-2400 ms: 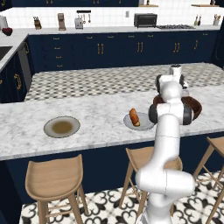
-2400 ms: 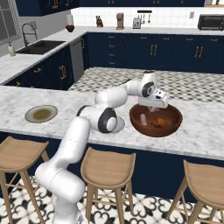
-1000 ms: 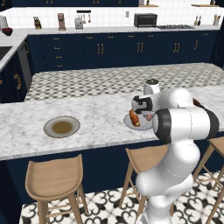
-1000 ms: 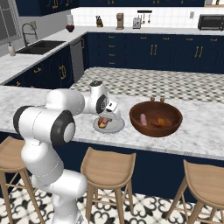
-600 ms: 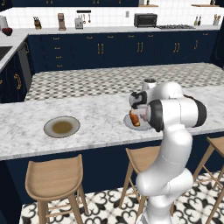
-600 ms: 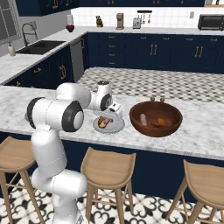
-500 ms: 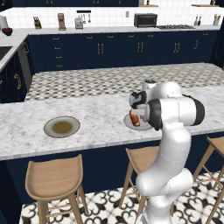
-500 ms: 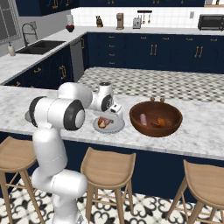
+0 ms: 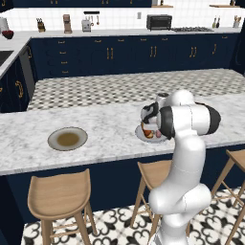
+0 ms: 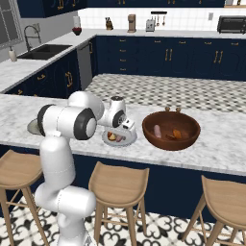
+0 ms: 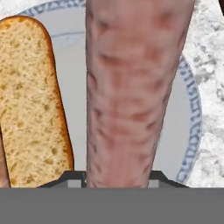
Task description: Place one bun and one sausage from the bowl on each plate.
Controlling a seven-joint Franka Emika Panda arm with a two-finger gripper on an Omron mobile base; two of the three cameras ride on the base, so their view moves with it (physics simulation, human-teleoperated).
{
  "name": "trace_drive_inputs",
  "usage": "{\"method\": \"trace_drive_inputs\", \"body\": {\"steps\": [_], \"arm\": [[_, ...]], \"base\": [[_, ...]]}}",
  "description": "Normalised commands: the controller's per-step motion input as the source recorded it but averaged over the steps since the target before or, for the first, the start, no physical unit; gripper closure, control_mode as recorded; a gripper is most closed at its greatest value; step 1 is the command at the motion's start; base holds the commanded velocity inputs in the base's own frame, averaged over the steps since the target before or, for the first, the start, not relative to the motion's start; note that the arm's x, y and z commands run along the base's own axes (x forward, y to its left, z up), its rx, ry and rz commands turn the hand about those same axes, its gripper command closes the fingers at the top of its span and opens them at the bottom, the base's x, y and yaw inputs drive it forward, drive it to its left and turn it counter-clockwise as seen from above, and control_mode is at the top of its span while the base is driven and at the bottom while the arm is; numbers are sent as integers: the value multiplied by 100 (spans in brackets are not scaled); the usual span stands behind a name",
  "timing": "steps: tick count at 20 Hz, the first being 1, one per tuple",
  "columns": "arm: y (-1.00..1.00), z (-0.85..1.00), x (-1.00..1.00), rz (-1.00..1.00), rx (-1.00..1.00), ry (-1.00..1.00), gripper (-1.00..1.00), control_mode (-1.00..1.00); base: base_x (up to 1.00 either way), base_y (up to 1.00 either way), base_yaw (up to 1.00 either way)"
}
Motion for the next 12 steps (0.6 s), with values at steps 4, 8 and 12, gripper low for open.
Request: {"method": "trace_drive_inputs", "body": {"steps": [4,8,12], "arm": [[0,15,0,0,0,-4,-100,-100],[0,51,-5,0,-1,-5,-100,-100],[7,98,-79,0,0,-14,-100,-100]], "base": [[0,0,0],[0,0,0],[0,0,0]]}}
